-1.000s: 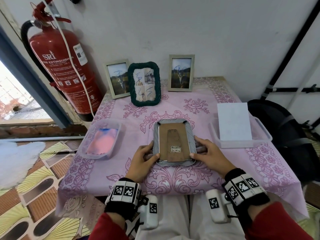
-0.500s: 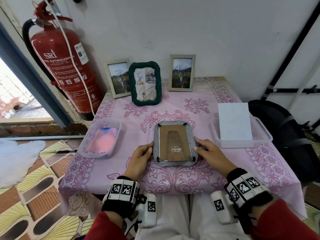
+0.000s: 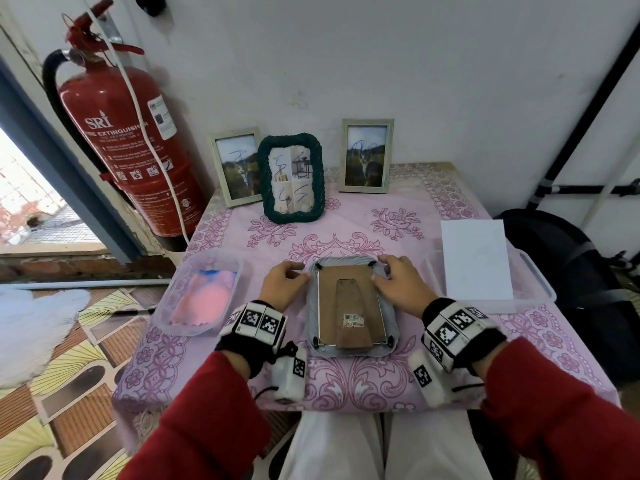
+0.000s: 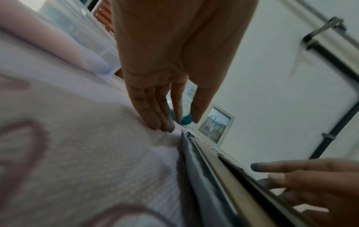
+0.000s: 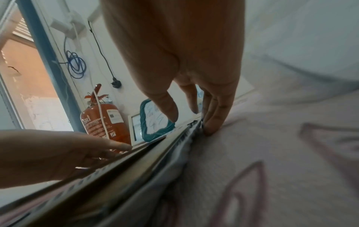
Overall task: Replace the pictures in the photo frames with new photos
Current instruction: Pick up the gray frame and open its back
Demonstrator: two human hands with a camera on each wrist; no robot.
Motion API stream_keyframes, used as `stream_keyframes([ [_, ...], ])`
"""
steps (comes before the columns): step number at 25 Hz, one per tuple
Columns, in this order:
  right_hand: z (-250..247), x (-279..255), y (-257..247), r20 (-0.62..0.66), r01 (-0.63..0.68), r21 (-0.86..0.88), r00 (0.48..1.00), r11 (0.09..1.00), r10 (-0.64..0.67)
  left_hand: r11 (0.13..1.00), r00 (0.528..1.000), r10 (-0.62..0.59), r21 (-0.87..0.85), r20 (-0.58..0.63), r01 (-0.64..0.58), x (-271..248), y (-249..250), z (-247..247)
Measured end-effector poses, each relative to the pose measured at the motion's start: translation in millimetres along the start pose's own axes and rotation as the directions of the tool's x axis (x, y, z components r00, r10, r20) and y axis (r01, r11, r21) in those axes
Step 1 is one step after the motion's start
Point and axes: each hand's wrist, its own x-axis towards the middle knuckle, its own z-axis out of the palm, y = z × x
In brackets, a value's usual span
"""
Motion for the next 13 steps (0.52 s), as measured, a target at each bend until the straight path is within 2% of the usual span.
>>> stream_keyframes([
  [3, 5.1, 24.3, -0.6, -0.083, -0.063, 0.061, 0.994, 0.996, 0.068, 1.0, 0.999, -0.005, 0.012, 0.048, 0.004, 23.5, 7.4, 4.2],
  [6, 7.3, 34.0, 6.7, -0.14, -0.061, 0.097, 0.987, 0.993, 0.075, 0.999, 0.992, -0.049, 0.029, 0.118, 0.046, 38.8, 10.7, 6.4],
  [11, 7.2, 37.9, 16.0, -0.1, -0.04, 0.102, 0.994, 0.994, 0.051, 0.996, 0.989, -0.073, 0.068, 0.128, 0.065, 48.6, 8.5, 9.4],
  [13, 7.2, 39.8, 17.0, -0.096, -0.052, 0.107, 0.993, 0.993, 0.062, 0.997, 0.986, -0.074, 0.024, 0.151, 0.071, 49.3, 6.8, 8.8],
])
